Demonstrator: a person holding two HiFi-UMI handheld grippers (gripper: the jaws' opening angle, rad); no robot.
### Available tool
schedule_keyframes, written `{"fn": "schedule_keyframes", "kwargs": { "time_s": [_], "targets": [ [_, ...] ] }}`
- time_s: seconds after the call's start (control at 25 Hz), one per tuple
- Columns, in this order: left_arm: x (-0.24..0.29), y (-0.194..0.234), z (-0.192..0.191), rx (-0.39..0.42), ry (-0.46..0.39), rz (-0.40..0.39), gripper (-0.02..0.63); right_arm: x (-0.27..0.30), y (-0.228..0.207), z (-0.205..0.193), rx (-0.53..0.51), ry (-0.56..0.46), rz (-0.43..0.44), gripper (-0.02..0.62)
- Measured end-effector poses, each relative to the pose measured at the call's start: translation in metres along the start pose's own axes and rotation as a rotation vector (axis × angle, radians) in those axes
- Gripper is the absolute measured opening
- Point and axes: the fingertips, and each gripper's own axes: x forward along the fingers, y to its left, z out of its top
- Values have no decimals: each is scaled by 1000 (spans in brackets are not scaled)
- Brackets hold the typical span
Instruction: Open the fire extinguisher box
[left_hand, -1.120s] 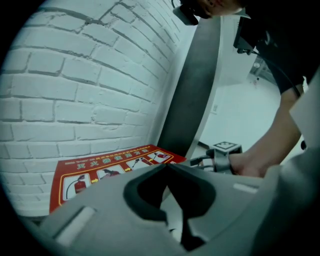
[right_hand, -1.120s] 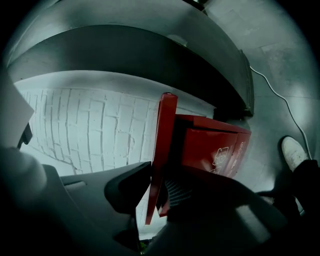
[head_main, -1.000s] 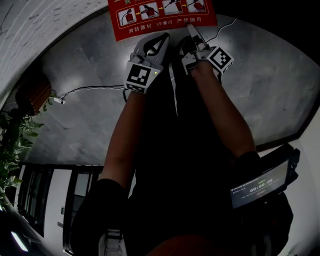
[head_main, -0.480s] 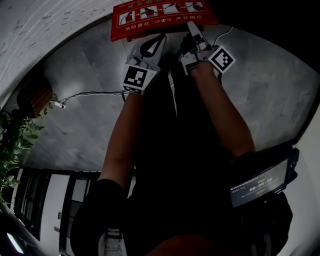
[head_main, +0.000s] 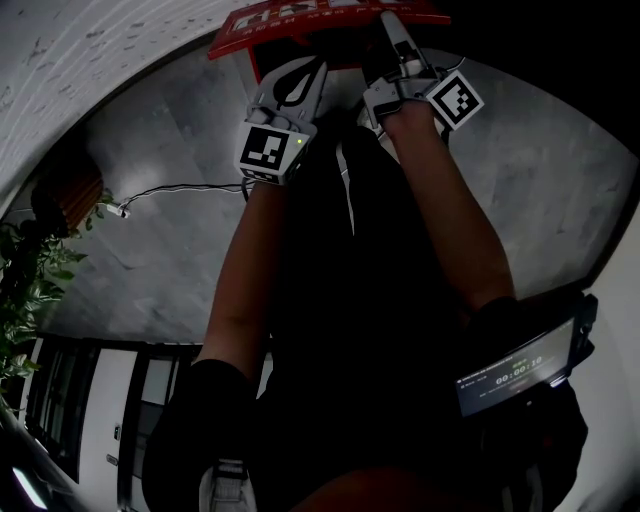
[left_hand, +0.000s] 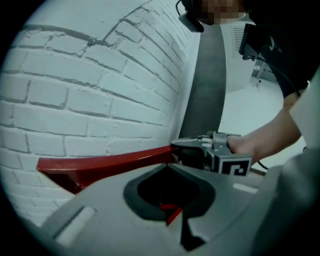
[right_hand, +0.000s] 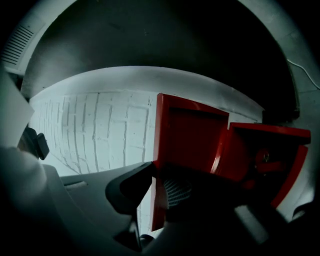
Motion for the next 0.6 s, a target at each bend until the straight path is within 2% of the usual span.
{"fn": "schedule_keyframes", "kwargs": {
  "time_s": [0.6],
  "targets": [
    [-9,28,10,-17,-22,31,5,61,18,25,-10,-38,33,72]
  ]
}}
